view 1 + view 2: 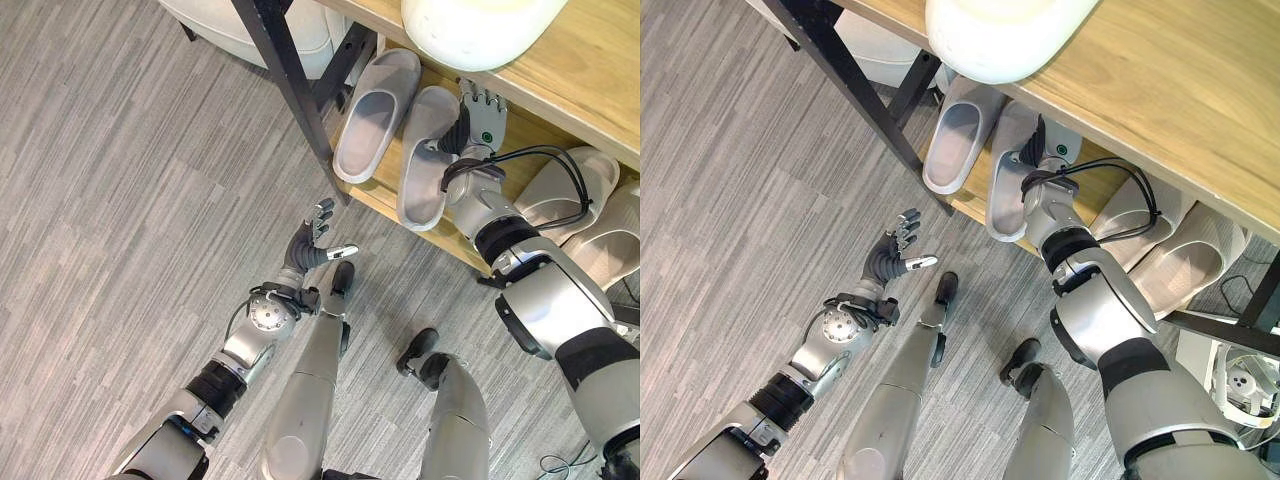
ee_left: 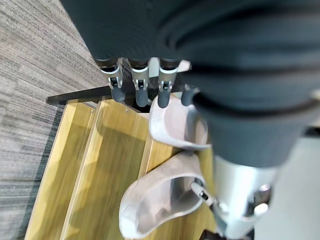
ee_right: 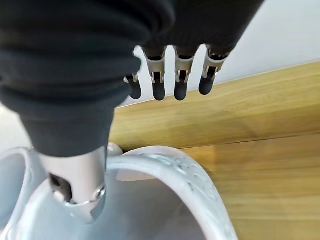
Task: Arrange the slippers neatly on the shoe rack.
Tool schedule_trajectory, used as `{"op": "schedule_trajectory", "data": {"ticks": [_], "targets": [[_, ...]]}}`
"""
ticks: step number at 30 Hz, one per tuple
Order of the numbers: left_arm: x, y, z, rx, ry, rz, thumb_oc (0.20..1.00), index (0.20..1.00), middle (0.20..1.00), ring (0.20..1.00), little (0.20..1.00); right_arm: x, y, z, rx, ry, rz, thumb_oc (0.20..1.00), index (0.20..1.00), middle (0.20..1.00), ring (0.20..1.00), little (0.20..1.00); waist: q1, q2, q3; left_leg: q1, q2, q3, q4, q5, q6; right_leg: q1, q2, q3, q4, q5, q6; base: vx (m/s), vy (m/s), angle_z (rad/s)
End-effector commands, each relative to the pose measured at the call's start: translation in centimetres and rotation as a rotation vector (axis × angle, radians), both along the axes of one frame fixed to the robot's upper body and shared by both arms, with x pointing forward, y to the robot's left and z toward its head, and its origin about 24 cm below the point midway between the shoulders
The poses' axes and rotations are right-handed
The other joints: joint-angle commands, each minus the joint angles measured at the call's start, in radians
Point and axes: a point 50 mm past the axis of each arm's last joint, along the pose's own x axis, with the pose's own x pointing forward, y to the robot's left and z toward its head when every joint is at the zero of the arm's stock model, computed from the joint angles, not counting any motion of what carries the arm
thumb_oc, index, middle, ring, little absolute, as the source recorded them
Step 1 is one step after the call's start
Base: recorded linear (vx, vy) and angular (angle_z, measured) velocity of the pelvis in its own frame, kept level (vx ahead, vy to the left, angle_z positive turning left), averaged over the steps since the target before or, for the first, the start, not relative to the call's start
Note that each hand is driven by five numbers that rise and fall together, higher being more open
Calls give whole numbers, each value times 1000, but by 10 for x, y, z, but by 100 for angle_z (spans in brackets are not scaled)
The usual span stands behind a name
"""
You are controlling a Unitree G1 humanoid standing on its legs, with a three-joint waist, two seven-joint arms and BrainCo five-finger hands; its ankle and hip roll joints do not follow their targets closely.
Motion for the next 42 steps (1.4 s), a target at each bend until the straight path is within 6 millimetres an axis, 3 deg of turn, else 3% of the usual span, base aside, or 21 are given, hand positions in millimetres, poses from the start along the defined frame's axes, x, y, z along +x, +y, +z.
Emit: {"op": "schedule_trajectory", "data": {"ticks": [1, 3, 4, 5, 7, 10, 15, 19, 23, 26, 27, 29, 31, 33, 34, 36, 37, 39, 40, 41, 42], "targets": [[0, -5, 9, -48, -38, -7, 1000, 1000, 1000, 1000, 1000, -3, 1, 30, 153, -160, 41, 1000, 1000, 1000, 1000, 1000, 9, -8, -16, 81, -3, 37, 34, -192, 35, 70, 58, 25, -143, 108, 72, 9, 15, -10], [2, -5, 7, -46, -27, 11, 1000, 1000, 1000, 1000, 1000, -6, 5, 15, 431, -188, 104, 1000, 1000, 1000, 1000, 1000, -6, -16, -14, 104, 1, 42, 10, -189, 35, 86, 66, 30, -165, 113, 71, 7, 4, -22], [3, -6, 6, -32, -20, 14, 1000, 1000, 1000, 1000, 1000, -6, 3, -12, 699, -134, 139, 1000, 1000, 1000, 1000, 1000, -13, -21, -13, 129, 5, 44, -19, -183, 34, 105, 69, 27, -191, 119, 72, -3, -27, -31], [3, -7, 6, -27, -22, 7, 1000, 1000, 1000, 1000, 1000, -5, 2, -18, 688, -101, 133, 1000, 1000, 1000, 1000, 1000, -11, -21, -11, 137, 6, 43, -28, -179, 32, 113, 69, 23, -200, 123, 73, -10, -44, -22], [2, -7, 7, -25, -25, -9, 1000, 1000, 1000, 1000, 1000, -4, 2, -44, 865, 2, 145, 1000, 1000, 1000, 1000, 1000, -5, -15, -7, 145, 3, 38, -39, -172, 26, 127, 68, 15, -211, 128, 75, -10, -41, -4], [2, -8, 5, 4, -16, -28, 1000, 1000, 1000, 1000, 1000, -3, 8, -63, 1076, 88, 165, 1000, 1000, 1000, 1000, 1000, 9, -7, -4, 151, -2, 34, -43, -170, 25, 137, 63, 7, -208, 127, 76, 2, -10, 1], [3, -7, 1, 29, 1, -30, 1000, 1000, 1000, 1000, 1000, -2, 23, -66, 1247, 121, 260, 1000, 1000, 1000, 1000, 1000, 28, -1, 3, 152, -7, 30, -42, -169, 22, 144, 61, -2, -202, 122, 76, 8, -25, 11], [3, -9, -5, 43, 34, -58, 1000, 1000, 1000, 1000, 1000, 3, 43, -39, 1431, 94, 414, 1000, 1000, 1000, 1000, 1000, 63, -3, 3, 156, -6, 19, -57, -160, 17, 156, 61, -18, -209, 122, 78, 17, -55, 15], [3, -11, -4, 54, 36, -72, 1000, 1000, 1000, 1000, 1000, 6, 40, -15, 1481, 21, 455, 1000, 1000, 1000, 1000, 1000, 71, -2, 1, 163, -10, 16, -58, -162, 16, 165, 58, -25, -207, 119, 79, 7, -12, 5], [3, -8, -4, 52, 34, -70, 1000, 1000, 1000, 1000, 1000, 7, 21, 15, 1328, -59, 445, 1000, 1000, 1000, 1000, 1000, 76, 0, -3, 175, -9, 18, -69, -156, 14, 177, 57, -28, -214, 122, 81, 0, 0, 0], [2, -3, -5, 42, 29, -55, 1000, 1000, 1000, 1000, 1000, 6, 8, 25, 1042, -57, 394, 1000, 1000, 1000, 1000, 1000, 75, -4, -4, 188, -9, 21, -76, -152, 13, 186, 59, -26, -223, 126, 80, -19, -13, 3], [2, -2, -5, 41, 30, -49, 1000, 1000, 1000, 1000, 1000, 5, 8, 25, 979, -54, 394, 1000, 1000, 1000, 1000, 1000, 72, -5, -2, 197, -7, 25, -78, -151, 13, 193, 61, -23, -228, 128, 80, -14, -7, 2], [1, 5, -11, 42, 46, -15, 1000, 1000, 1000, 1000, 1000, 1, 15, 10, 836, -18, 425, 1000, 1000, 1000, 1000, 1000, 52, -15, -2, 225, 0, 35, -87, -148, 14, 212, 68, -11, -247, 137, 77, -17, 2, 0], [0, 13, -17, 49, 63, 15, 1000, 1000, 1000, 1000, 1000, -4, 20, -8, 732, 26, 440, 1000, 1000, 1000, 1000, 1000, 34, -28, -8, 256, 9, 46, -107, -143, 12, 235, 75, -6, -274, 146, 75, -8, -28, -14], [-3, 21, -25, 56, 85, 49, 1000, 1000, 1000, 1000, 1000, -13, 28, -33, 636, 78, 473, 1000, 1000, 1000, 1000, 1000, 14, -42, -19, 293, 17, 55, -132, -138, 9, 267, 83, 2, -315, 159, 74, 1, -37, -22], [-5, 28, -31, 60, 103, 71, 1000, 1000, 1000, 1000, 1000, -20, 31, -46, 581, 104, 496, 1000, 1000, 1000, 1000, 1000, 5, -46, -27, 320, 24, 61, -149, -133, 7, 291, 89, 6, -336, 167, 74, -11, -35, -42], [-10, 37, -40, 68, 130, 101, 1000, 1000, 1000, 1000, 1000, -36, 34, -81, 557, 163, 530, 1000, 1000, 1000, 1000, 1000, -13, -53, -45, 360, 33, 75, -188, -95, 7, 335, 96, -2, -400, 210, 68, -17, -42, -47], [-14, 48, -53, 83, 171, 148, 1000, 1000, 1000, 1000, 1000, -56, 35, -112, 541, 233, 576, 1000, 1000, 1000, 1000, 1000, -32, -62, -69, 420, 45, 87, -231, -81, -1, 395, 105, -1, -456, 231, 74, 54, -53, -30], [-20, 59, -63, 101, 204, 186, 1000, 1000, 1000, 1000, 1000, -77, 38, -135, 547, 284, 623, 1000, 1000, 1000, 1000, 1000, -52, -70, -97, 471, 56, 101, -267, -69, -8, 443, 111, -1, -509, 251, 82, 91, -40, -36], [-20, 59, -63, 101, 205, 186, 1000, 1000, 1000, 1000, 1000, -77, 38, -135, 547, 286, 622, 1000, 1000, 1000, 1000, 1000, -51, -69, -96, 475, 56, 102, -270, -68, -8, 447, 112, -1, -512, 252, 82, 161, -42, -50], [-26, 77, -74, 139, 239, 251, 1000, 1000, 1000, 1000, 1000, -102, 31, -160, 520, 354, 652, 1000, 1000, 1000, 1000, 1000, -79, -73, -140, 563, 69, 125, -335, -45, -22, 525, 119, 7, -601, 283, 94, 96, -21, -44]]}}
